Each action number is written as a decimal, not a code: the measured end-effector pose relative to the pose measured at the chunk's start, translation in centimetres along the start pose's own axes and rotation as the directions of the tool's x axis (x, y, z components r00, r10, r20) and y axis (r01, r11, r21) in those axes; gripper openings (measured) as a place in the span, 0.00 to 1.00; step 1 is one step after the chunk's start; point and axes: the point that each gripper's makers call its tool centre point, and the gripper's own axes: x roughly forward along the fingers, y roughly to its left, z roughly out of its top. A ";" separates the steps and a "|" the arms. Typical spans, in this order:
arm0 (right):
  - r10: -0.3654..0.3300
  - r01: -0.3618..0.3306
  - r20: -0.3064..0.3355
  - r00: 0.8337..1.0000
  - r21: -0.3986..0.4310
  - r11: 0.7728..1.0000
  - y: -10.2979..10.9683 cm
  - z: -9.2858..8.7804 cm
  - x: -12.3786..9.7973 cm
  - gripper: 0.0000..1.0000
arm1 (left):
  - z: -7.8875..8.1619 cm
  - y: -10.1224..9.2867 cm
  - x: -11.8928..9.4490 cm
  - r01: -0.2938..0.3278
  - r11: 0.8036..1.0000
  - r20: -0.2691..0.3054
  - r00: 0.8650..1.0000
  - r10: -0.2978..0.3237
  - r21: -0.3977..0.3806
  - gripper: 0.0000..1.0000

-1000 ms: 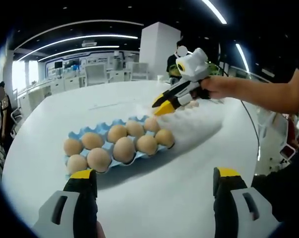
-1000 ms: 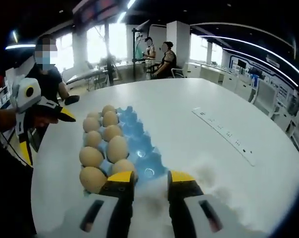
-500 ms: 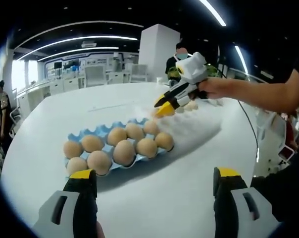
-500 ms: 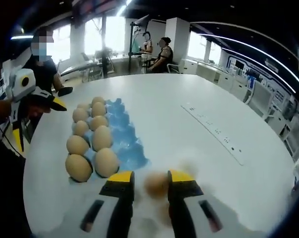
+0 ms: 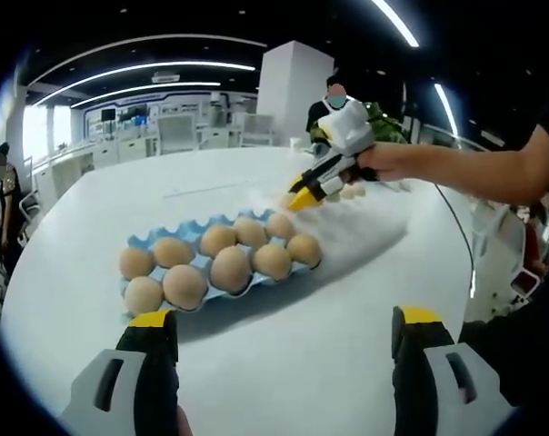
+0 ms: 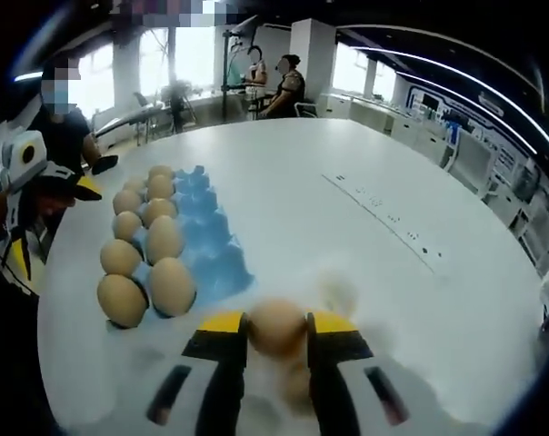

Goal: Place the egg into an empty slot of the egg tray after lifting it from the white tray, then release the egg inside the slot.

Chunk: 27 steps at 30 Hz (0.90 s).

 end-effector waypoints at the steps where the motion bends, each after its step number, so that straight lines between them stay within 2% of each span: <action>1: 0.003 -0.003 0.001 1.000 0.007 1.000 0.0 0.0 0.0 0.27 | 0.0 0.0 0.0 -0.001 1.000 -0.001 1.000 0.001 0.001 1.00; 3: 0.009 -0.009 0.001 1.000 0.068 0.998 -0.1 -0.2 0.1 0.27 | 0.0 0.0 0.1 0.001 1.000 -0.002 1.000 -0.001 0.001 1.00; 7: 0.010 -0.010 -0.006 1.000 0.048 0.999 0.0 -0.1 0.1 0.27 | 0.0 -0.2 0.2 0.005 1.000 -0.003 1.000 -0.005 0.003 1.00; 12: 0.027 -0.026 -0.007 1.000 0.104 0.994 -0.2 -0.2 0.1 0.27 | -0.1 -0.6 0.4 0.014 1.000 -0.008 1.000 -0.014 0.008 1.00; 18: 0.022 -0.021 -0.025 0.999 0.058 0.998 0.2 -0.3 0.2 0.27 | -0.1 -0.6 0.6 0.017 1.000 -0.009 1.000 -0.017 0.009 1.00; 21: 0.018 -0.017 -0.008 1.000 0.080 0.997 0.1 -0.2 0.1 0.27 | -0.1 -0.7 0.6 0.020 1.000 -0.009 1.000 -0.020 0.012 1.00; 25: -0.008 0.008 0.005 1.000 0.051 0.999 0.2 -0.2 0.0 0.26 | 0.2 -0.8 0.5 0.015 1.000 0.001 1.000 -0.015 0.016 1.00; 27: -0.011 0.010 0.018 1.000 0.065 0.998 0.1 -0.1 -0.1 0.26 | 0.3 -0.8 0.3 0.012 1.000 0.006 1.000 -0.012 0.016 1.00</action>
